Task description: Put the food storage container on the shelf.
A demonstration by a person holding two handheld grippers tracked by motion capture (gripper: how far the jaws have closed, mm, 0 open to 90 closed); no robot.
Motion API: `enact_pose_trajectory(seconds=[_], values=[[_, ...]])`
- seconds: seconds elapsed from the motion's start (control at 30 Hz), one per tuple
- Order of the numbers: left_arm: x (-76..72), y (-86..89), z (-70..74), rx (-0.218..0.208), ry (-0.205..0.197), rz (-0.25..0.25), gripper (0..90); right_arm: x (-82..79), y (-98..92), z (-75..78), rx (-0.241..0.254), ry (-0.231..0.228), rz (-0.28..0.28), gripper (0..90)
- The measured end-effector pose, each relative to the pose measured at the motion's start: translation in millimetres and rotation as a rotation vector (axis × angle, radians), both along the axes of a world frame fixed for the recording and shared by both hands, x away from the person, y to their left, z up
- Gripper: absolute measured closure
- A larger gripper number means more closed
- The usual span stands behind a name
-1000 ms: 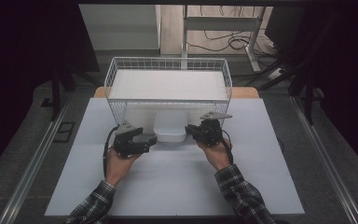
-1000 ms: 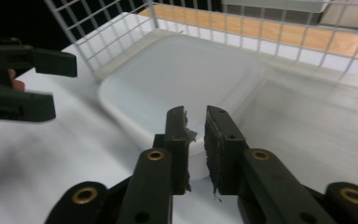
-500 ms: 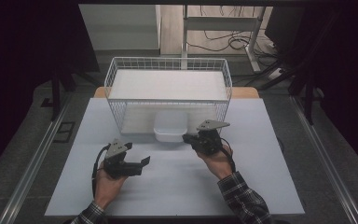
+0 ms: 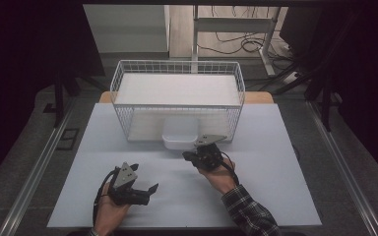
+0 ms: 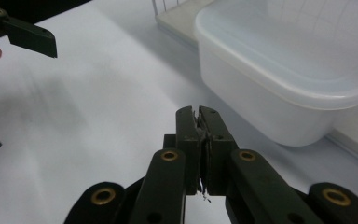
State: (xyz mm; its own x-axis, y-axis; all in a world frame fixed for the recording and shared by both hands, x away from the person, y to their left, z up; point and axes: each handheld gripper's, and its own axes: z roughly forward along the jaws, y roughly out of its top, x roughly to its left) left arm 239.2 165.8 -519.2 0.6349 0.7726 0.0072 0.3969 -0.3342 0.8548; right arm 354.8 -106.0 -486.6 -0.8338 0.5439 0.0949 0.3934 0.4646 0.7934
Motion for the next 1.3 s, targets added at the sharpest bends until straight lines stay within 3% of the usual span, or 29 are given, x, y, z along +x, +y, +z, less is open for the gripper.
enact_pose_trajectory(seconds=[0.23, 1.03, 1.3], values=[[-0.4, 5.2, -1.3, -0.034, 0.011, 0.001, 2.1, 5.7, 7.7, -6.1, -0.009, 0.008, -0.002, 86.7], [3.3, 4.2, -6.5, -0.043, 0.038, -0.019, 2.9, 47.5, 23.7, -12.0, -0.013, 0.017, -0.074, 87.5], [4.6, 5.8, -7.1, -0.065, 0.044, -0.027, 3.1, 61.5, 28.6, -11.9, -0.023, 0.005, -0.096, 87.6]])
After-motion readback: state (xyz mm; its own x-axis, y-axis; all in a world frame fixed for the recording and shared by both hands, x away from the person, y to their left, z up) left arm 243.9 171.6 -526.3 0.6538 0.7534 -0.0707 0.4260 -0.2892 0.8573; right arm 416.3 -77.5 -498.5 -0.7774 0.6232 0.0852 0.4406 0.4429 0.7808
